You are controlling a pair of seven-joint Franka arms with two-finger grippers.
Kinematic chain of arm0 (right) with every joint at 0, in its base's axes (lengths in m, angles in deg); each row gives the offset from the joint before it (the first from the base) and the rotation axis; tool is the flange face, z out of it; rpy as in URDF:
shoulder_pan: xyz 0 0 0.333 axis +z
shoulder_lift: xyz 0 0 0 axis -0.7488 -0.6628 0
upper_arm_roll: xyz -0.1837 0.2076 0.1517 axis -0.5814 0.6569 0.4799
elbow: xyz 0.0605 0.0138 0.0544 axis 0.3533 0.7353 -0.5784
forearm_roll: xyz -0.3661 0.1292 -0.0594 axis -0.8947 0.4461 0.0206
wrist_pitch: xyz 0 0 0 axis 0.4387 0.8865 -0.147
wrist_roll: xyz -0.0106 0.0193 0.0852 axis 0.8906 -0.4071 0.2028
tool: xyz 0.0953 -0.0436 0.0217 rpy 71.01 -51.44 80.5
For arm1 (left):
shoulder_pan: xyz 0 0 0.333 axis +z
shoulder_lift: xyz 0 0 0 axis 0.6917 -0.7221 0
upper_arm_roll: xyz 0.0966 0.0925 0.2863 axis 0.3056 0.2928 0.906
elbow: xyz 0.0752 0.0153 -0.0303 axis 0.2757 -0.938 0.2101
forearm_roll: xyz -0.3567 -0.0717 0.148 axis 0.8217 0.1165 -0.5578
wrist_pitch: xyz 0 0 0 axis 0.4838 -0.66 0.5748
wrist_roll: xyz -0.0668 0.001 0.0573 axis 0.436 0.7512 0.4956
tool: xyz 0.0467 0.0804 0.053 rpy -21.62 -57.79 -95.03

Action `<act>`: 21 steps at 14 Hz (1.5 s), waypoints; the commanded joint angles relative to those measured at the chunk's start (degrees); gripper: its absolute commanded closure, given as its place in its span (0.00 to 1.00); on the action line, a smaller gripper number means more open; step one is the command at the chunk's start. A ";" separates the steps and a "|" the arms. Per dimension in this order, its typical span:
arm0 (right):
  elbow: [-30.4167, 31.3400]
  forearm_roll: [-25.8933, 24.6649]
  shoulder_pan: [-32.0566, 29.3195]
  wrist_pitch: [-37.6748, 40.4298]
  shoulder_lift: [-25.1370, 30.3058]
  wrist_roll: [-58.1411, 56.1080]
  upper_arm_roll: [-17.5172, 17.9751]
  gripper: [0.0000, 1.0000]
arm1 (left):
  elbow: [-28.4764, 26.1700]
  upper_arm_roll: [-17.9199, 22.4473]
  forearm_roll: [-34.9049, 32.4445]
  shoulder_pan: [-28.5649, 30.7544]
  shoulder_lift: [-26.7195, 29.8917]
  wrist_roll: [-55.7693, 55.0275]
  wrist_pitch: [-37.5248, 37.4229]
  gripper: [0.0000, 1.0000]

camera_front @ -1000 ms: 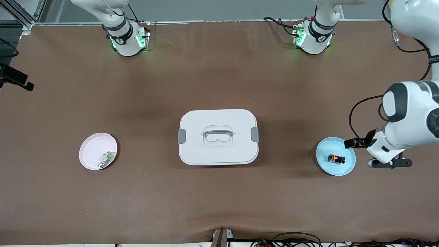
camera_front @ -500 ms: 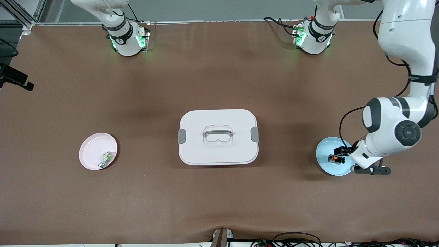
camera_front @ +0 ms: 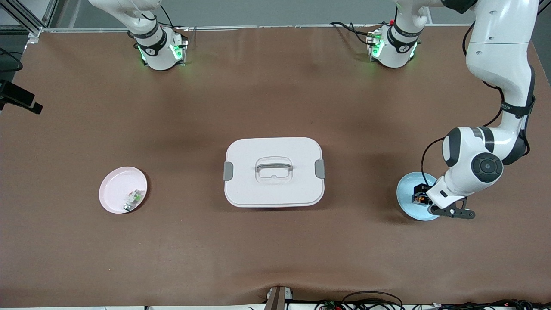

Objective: Transfer orange switch to right arm and place
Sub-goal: 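Move the left gripper down over the black-orange switch on the blue plate, then close the left gripper on the black-orange switch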

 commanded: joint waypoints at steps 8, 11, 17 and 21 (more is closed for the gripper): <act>-0.72 0.01 -0.23 0.71 -0.05 0.50 -0.34 0.00 | 1.64 -0.95 5.60 0.20 -1.92 -0.83 2.34 0.00; -0.72 -0.08 -0.23 0.71 -0.05 0.50 -0.34 0.00 | 3.06 -0.95 5.34 0.28 -3.42 -0.65 2.34 0.00; -0.72 0.19 -0.14 0.71 0.04 0.50 -0.25 0.00 | 3.14 -0.95 4.98 -0.15 -4.47 -0.04 3.04 0.00; -0.72 0.27 -0.06 0.71 0.04 0.59 -0.16 0.00 | 3.06 -0.95 4.63 0.02 -5.00 0.23 3.31 0.00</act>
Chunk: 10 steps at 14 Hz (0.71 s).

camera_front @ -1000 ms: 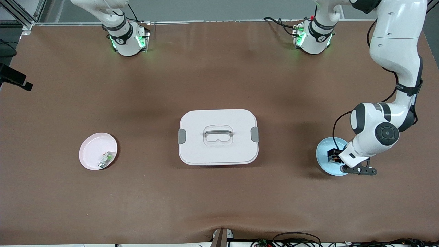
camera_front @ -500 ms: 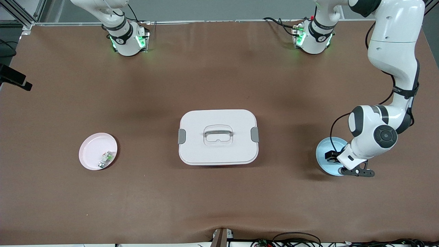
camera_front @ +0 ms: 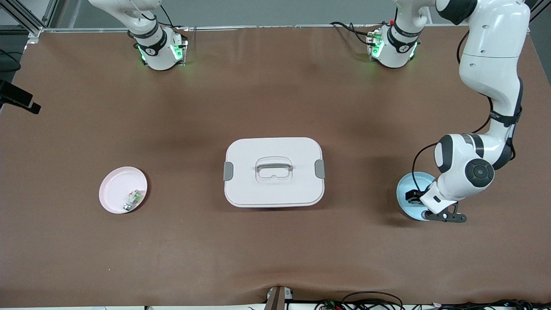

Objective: Transfer orange switch to right arm and place
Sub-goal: 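Close the left gripper on the black-orange switch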

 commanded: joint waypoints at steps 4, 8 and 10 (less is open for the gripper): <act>-0.72 0.33 0.16 0.71 -0.05 0.59 0.25 0.00 | 0.91 -0.09 -1.46 0.41 -1.83 0.73 2.06 0.00; -0.72 0.32 0.16 0.71 -0.05 0.59 0.25 0.00 | 0.73 -0.09 -1.55 0.49 -1.91 0.30 2.23 0.00; -0.72 0.24 0.25 0.71 0.04 0.59 0.25 0.00 | 0.73 -0.09 -1.46 0.41 -1.91 -0.05 2.32 0.09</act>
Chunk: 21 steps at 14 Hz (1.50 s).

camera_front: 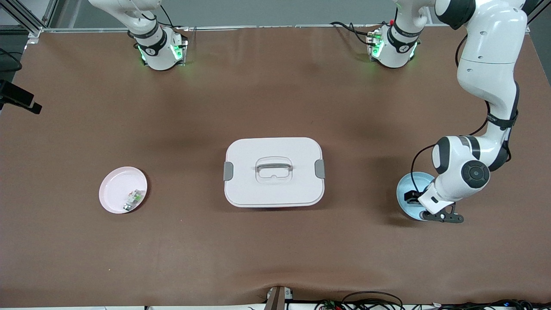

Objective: Transfer orange switch to right arm and place
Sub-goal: 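Close the left gripper on the black-orange switch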

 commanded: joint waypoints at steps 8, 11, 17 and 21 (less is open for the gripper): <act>-0.72 -0.06 -0.14 0.71 -0.05 0.59 -0.01 0.00 | 0.64 -0.11 -0.62 -0.07 -0.07 -7.30 0.42 0.59; -0.72 -0.14 0.21 0.54 0.04 0.68 0.08 0.00 | 0.38 -0.20 -0.26 -0.68 1.07 -14.31 -0.19 0.59; -0.72 -0.23 0.21 0.63 -0.05 0.76 -0.01 0.00 | 0.38 -1.61 -0.26 -0.42 8.53 -25.59 -11.51 0.59; -0.72 -0.23 0.04 0.36 -0.05 1.03 -0.01 0.00 | 0.73 -1.78 0.09 -0.34 15.73 -27.61 -21.88 0.59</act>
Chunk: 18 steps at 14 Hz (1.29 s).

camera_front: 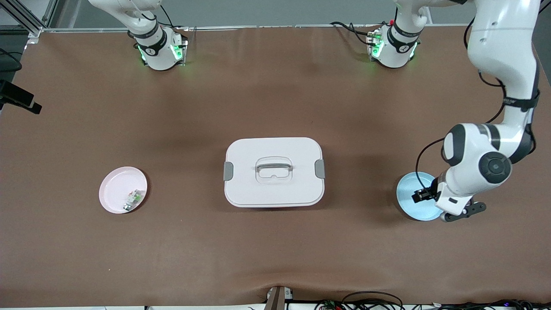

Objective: Transfer orange switch to right arm and place
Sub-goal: 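Lift the switch with the left gripper and carry it above the white box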

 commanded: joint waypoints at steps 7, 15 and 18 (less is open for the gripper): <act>-0.71 0.06 -0.15 0.12 -0.13 1.37 0.01 0.00 | -0.70 -1.12 6.22 0.83 15.66 -1.10 -21.29 0.59; -0.71 0.77 -0.15 0.12 -0.22 0.58 0.01 0.00 | 0.09 -3.31 17.47 0.30 23.67 -9.96 -32.66 0.59; -0.71 0.86 -0.15 0.29 -0.22 0.49 0.01 0.00 | 1.76 -6.12 20.46 0.21 23.41 -21.26 -32.74 0.61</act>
